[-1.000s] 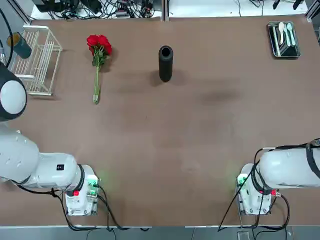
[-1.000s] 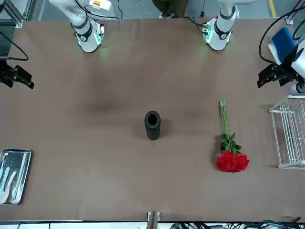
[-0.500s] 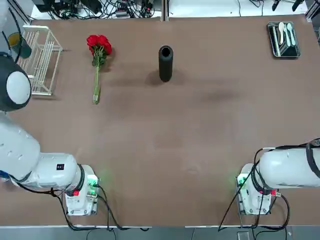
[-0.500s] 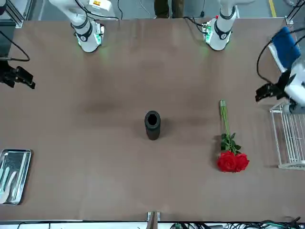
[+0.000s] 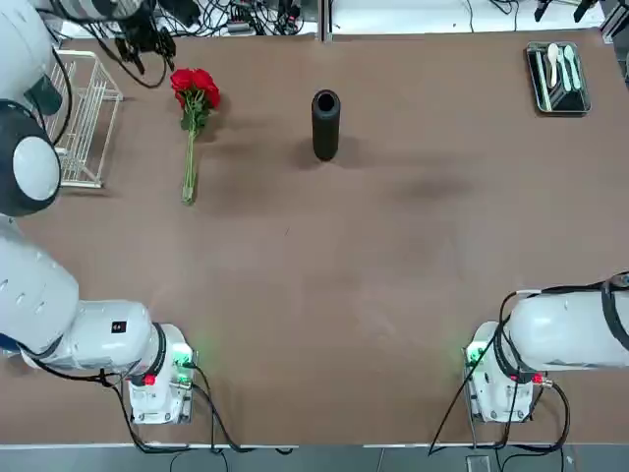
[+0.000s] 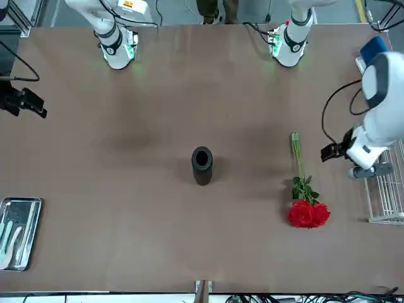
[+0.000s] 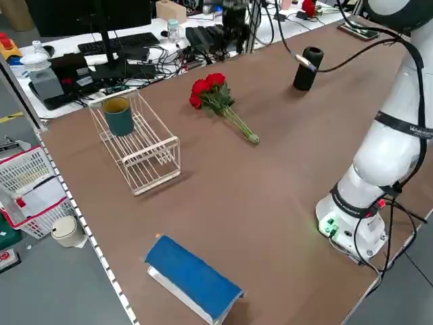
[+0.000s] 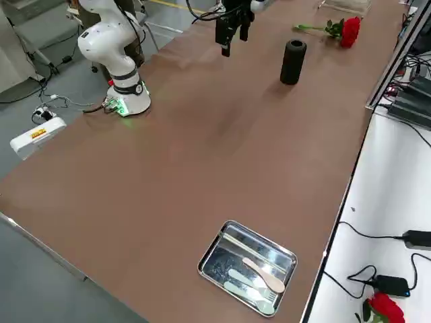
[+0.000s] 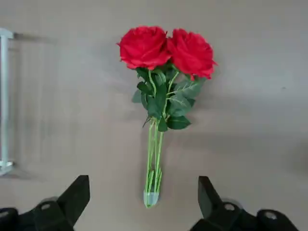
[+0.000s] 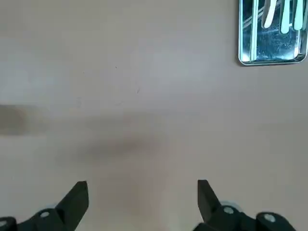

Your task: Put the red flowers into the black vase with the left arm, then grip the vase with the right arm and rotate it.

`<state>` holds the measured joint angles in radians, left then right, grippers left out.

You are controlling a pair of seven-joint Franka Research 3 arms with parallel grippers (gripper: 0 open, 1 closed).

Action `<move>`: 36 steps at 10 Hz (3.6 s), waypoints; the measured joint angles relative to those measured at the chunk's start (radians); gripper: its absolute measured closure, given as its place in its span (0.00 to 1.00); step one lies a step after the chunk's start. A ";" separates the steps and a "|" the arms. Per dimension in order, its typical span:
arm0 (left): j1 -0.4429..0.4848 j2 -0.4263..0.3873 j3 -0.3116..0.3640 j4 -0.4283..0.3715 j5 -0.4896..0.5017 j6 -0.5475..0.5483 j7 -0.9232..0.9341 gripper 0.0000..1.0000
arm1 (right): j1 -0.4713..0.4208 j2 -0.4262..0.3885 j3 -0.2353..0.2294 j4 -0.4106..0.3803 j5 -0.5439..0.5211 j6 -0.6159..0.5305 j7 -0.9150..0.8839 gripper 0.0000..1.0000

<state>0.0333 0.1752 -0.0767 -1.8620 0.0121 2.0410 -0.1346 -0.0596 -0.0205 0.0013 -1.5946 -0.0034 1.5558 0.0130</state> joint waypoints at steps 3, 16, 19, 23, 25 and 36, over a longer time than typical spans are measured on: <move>0.030 -0.004 0.000 -0.210 0.000 0.274 -0.025 0.02 | 0.000 0.001 0.000 -0.002 0.000 0.001 0.000 0.00; 0.023 0.261 -0.010 -0.342 0.000 0.746 -0.055 0.15 | 0.001 0.001 0.001 -0.008 0.000 -0.001 0.000 0.00; 0.021 0.276 -0.010 -0.308 0.000 0.746 -0.056 0.26 | 0.001 0.001 0.001 -0.009 0.000 -0.001 0.000 0.00; 0.019 0.310 -0.010 -0.290 0.000 0.746 -0.056 0.46 | 0.001 0.001 0.001 -0.010 0.000 -0.001 0.000 0.00; 0.020 0.322 -0.010 -0.284 0.000 0.746 -0.056 0.60 | 0.001 0.001 0.001 -0.010 0.000 -0.001 0.000 0.00; -0.064 0.106 -0.017 -0.108 0.007 0.310 -0.504 0.86 | -0.002 0.001 -0.008 -0.010 0.000 -0.010 0.000 0.00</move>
<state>-0.0303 0.2814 -0.0941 -1.9700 0.0196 2.3514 -0.6386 -0.0611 -0.0197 -0.0070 -1.6049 -0.0034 1.5456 0.0127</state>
